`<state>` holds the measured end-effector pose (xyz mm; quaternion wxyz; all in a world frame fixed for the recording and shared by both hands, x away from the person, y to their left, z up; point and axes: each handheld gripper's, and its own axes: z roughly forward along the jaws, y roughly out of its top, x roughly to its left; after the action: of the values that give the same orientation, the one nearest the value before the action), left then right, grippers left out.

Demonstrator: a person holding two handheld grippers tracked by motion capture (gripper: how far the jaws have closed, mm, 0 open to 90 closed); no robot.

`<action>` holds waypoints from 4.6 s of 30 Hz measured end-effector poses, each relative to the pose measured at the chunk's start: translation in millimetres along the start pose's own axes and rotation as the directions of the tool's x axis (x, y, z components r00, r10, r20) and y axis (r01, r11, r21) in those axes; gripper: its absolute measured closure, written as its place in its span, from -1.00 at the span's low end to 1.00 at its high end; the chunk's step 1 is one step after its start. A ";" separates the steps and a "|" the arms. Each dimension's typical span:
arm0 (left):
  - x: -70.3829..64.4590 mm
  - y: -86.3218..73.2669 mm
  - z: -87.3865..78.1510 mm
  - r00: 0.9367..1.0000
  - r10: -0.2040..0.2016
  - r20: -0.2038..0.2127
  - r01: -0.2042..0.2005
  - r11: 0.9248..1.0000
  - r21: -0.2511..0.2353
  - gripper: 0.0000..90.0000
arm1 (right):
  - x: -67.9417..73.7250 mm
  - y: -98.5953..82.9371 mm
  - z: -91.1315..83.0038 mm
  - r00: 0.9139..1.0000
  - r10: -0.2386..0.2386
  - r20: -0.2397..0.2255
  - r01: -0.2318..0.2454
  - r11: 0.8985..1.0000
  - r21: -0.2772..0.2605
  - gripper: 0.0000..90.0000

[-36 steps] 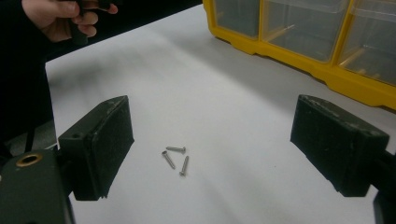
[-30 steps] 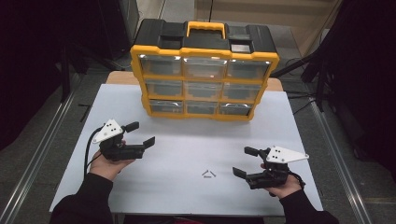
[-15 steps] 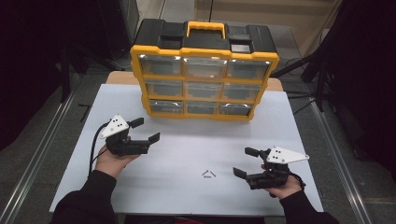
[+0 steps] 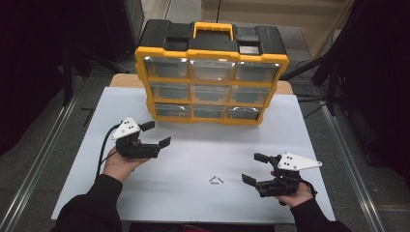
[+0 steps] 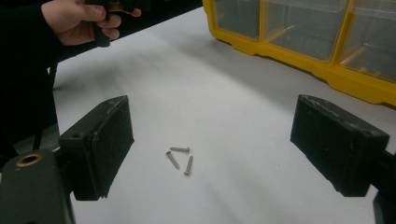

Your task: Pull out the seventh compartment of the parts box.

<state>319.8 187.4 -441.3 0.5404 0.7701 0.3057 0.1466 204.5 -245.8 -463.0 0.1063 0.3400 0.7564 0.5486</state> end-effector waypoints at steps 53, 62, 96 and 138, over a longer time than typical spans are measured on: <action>3.3 56.1 65.4 0.951 0.307 0.022 -0.306 0.934 0.184 -0.61 | 2.3 -2.2 7.6 0.999 -0.033 -0.001 0.033 0.998 0.053 -0.69; 6.6 66.1 58.4 0.902 0.431 0.022 -0.424 0.876 0.229 -0.61 | 0.6 -3.6 8.9 0.999 -0.033 0.008 0.033 0.997 0.071 -0.69; 5.4 77.2 65.9 0.547 0.830 0.107 -0.779 0.458 0.428 -0.44 | 1.1 -4.8 11.0 0.998 -0.056 0.015 0.054 0.993 0.105 -0.69; 9.4 64.3 95.9 0.561 0.815 0.142 -0.737 0.415 0.533 -0.27 | 2.6 -4.4 9.4 0.997 -0.074 0.037 0.069 0.991 0.115 -0.68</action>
<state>400.5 107.4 -418.8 0.1484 0.9278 -0.0216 0.3415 205.8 -237.8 -469.9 0.1220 0.3295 0.7957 0.4934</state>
